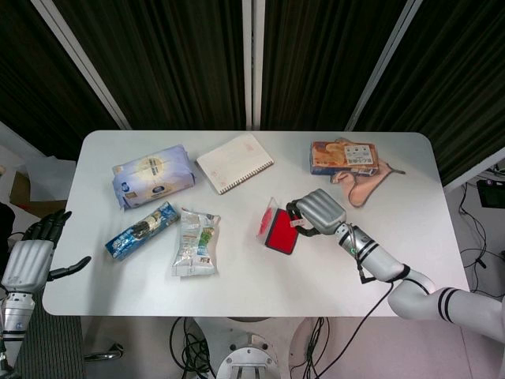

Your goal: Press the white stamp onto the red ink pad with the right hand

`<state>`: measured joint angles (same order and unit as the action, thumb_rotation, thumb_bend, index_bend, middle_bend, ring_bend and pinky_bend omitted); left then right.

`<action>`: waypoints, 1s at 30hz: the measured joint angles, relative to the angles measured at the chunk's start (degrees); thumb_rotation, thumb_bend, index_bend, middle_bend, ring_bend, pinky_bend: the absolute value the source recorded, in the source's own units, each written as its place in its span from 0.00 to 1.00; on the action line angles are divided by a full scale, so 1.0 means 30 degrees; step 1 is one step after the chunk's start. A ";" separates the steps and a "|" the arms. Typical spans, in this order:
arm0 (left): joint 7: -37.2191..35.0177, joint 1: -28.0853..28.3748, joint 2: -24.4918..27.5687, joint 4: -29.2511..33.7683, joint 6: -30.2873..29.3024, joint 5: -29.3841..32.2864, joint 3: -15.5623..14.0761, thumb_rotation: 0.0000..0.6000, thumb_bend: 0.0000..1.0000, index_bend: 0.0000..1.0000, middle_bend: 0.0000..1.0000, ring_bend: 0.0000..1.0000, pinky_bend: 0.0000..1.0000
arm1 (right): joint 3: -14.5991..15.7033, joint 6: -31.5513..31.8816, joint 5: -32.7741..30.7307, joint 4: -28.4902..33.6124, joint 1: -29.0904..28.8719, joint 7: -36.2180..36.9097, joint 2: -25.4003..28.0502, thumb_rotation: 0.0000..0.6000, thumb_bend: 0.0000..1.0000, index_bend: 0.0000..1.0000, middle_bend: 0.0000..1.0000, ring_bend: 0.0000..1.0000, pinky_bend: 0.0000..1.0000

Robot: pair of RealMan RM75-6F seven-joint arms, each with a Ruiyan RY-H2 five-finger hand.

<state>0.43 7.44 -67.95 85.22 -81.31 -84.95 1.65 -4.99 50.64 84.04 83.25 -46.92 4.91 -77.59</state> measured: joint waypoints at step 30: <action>0.0487 0.0261 -0.0128 0.0229 0.0408 0.0065 -0.0068 0.04 0.02 0.00 0.07 0.08 0.17 | 0.2551 -0.0084 0.1392 -0.4923 0.2364 0.3476 -0.1660 1.00 0.36 0.79 0.66 0.79 1.00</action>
<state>1.89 8.22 -68.33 85.91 -80.08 -84.75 1.45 2.66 50.38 88.21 68.48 -39.83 15.33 -82.57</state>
